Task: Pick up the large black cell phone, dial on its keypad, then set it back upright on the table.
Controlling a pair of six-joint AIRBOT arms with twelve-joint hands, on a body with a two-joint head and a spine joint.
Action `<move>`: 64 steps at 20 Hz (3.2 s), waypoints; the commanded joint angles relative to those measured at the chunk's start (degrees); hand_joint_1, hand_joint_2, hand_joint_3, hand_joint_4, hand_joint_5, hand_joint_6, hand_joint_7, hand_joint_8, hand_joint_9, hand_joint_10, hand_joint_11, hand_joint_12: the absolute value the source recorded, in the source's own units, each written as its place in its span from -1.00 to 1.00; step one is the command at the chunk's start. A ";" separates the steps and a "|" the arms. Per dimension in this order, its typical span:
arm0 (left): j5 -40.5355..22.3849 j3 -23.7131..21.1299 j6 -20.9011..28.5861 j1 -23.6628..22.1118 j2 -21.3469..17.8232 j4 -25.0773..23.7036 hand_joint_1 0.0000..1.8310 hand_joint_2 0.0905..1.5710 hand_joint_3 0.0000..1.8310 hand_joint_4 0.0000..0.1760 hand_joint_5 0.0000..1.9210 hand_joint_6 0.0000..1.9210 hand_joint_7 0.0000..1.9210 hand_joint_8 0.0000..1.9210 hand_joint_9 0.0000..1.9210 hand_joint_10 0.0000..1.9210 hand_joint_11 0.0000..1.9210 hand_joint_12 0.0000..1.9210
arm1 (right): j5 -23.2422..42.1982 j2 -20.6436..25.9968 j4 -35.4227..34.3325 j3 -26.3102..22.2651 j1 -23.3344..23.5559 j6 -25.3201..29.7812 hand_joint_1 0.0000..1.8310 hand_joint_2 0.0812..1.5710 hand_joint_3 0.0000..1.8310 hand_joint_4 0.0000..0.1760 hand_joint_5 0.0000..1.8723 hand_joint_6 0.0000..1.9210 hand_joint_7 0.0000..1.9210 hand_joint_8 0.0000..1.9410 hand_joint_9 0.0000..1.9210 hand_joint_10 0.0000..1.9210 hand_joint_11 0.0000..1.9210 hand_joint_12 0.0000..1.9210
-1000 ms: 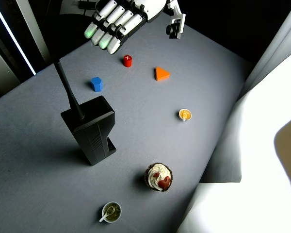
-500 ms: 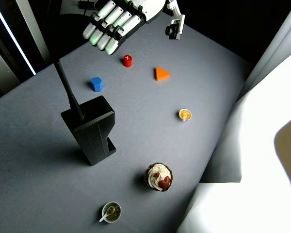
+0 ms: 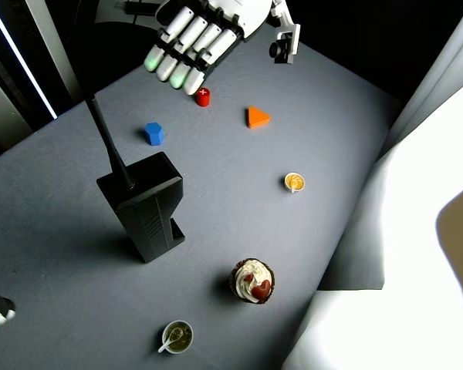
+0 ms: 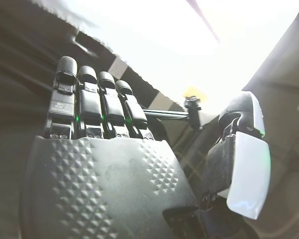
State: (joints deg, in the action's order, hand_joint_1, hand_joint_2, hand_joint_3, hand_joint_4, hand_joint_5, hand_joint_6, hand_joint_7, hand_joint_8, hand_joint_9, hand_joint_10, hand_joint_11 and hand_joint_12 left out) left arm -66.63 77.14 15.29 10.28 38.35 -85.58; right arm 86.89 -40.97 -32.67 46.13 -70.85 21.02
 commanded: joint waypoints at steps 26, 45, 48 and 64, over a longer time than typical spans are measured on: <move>-3.02 2.20 1.57 -0.97 -0.91 5.82 -0.91 0.49 -1.00 -1.00 -0.83 -1.00 -0.84 -1.00 -0.85 -1.00 -1.00 -0.64 | -10.54 -7.20 9.26 10.57 17.11 0.30 -0.06 0.07 -1.00 -1.00 -1.00 -1.00 -1.00 -1.00 -1.00 -1.00 -1.00 -0.87; -3.02 2.24 1.56 -1.20 -0.91 5.70 -0.85 0.47 -1.00 -1.00 -0.82 -1.00 -0.83 -1.00 -0.85 -1.00 -1.00 -0.57 | -14.05 -10.42 10.46 13.78 21.62 -0.42 0.04 0.10 -1.00 -1.00 -1.00 -1.00 -1.00 -1.00 -1.00 -1.00 -0.99 -0.99; -3.02 2.24 1.57 -1.24 -0.91 5.69 -0.82 0.46 -1.00 -1.00 -0.81 -1.00 -0.83 -1.00 -0.84 -1.00 -1.00 -0.56 | -14.29 -10.82 10.57 14.00 22.06 -0.70 0.03 0.06 -1.00 -1.00 -1.00 -1.00 -1.00 -1.00 -1.00 -1.00 -0.97 -0.98; -2.99 2.31 1.55 -1.57 -0.84 5.42 -0.85 0.47 -1.00 -1.00 -0.84 -1.00 -0.85 -1.00 -0.87 -1.00 -1.00 -0.71 | -14.28 -12.37 10.99 16.52 22.02 -1.47 -0.02 0.10 -0.99 -1.00 -1.00 -1.00 -1.00 -1.00 -1.00 -1.00 -0.99 -0.95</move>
State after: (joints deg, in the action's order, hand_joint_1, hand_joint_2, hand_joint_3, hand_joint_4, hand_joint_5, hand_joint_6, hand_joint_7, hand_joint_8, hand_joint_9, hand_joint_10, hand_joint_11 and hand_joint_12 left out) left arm -67.29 79.29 16.60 10.31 37.93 -85.86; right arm 65.30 -53.82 -21.47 62.41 -49.30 19.18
